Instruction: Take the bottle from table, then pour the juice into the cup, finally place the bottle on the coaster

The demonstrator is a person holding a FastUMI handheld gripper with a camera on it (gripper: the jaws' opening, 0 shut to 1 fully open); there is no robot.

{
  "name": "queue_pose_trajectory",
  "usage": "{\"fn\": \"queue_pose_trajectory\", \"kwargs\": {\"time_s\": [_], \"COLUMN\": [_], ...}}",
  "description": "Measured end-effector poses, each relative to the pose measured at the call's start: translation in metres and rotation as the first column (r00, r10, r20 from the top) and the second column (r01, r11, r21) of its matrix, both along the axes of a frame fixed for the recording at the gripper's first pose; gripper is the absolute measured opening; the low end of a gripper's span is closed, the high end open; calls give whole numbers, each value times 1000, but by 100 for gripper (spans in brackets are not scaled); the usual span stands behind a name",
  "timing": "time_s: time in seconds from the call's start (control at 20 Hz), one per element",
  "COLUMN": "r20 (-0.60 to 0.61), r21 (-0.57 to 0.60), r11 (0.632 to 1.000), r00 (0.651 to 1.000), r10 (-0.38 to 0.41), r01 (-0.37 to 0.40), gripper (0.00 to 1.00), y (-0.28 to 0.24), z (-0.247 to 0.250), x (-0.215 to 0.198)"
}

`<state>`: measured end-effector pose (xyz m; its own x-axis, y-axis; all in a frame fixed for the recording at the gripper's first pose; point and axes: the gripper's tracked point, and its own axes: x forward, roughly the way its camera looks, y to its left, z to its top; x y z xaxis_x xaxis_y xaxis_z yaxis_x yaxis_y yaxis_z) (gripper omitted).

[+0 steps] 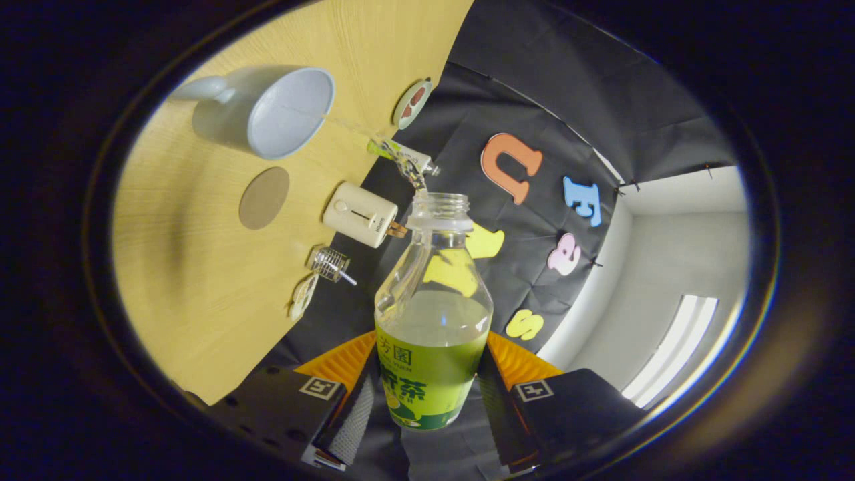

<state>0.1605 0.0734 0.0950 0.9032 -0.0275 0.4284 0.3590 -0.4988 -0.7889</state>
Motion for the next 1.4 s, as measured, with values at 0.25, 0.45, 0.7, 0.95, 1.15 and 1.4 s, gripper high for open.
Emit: {"fn": "queue_pose_trajectory", "kwargs": {"time_s": [0.25, 0.45, 0.7, 0.95, 1.15, 1.4], "r20": [2, -3, 14, 32, 27, 25], "r21": [-28, -52, -86, -119, -129, -151], "r11": [1000, 999, 996, 993, 992, 989], "r00": [1000, 1000, 1000, 999, 1000, 1000], "r10": [8, 8, 5, 7, 12, 9], "r01": [-8, -8, -4, -3, -8, -5], "gripper": [80, 80, 80, 80, 80, 80], "y": [5, 7, 8, 12, 15, 16], "z": [1, 0, 5, 10, 11, 10], "x": [-2, 1, 0, -3, -4, -2]}}
